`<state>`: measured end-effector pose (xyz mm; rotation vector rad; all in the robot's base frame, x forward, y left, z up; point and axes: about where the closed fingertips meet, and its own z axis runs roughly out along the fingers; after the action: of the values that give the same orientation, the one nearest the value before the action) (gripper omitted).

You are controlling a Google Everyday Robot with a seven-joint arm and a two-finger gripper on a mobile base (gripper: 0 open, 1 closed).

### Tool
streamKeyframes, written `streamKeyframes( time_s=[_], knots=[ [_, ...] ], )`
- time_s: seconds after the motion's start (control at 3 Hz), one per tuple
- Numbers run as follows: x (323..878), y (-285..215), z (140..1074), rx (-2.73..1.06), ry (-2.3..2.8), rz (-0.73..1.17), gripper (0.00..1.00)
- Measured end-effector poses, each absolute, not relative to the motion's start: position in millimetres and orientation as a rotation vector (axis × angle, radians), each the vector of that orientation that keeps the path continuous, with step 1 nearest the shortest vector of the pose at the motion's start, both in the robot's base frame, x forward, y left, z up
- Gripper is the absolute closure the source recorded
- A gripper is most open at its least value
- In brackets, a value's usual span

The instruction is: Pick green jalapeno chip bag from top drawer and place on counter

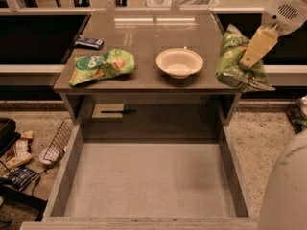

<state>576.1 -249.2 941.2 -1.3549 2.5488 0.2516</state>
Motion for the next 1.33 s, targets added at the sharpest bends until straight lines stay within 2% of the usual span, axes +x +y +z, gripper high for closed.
streamKeyframes(
  time_s=[0.33,0.67,1.33],
  knots=[
    [594,-262,978,-1.282,2.477,0.133,1.00],
    [600,-263,978,-1.270,2.467,0.122,1.00],
    [692,-248,977,-1.027,2.287,0.180,1.00]
  ],
)
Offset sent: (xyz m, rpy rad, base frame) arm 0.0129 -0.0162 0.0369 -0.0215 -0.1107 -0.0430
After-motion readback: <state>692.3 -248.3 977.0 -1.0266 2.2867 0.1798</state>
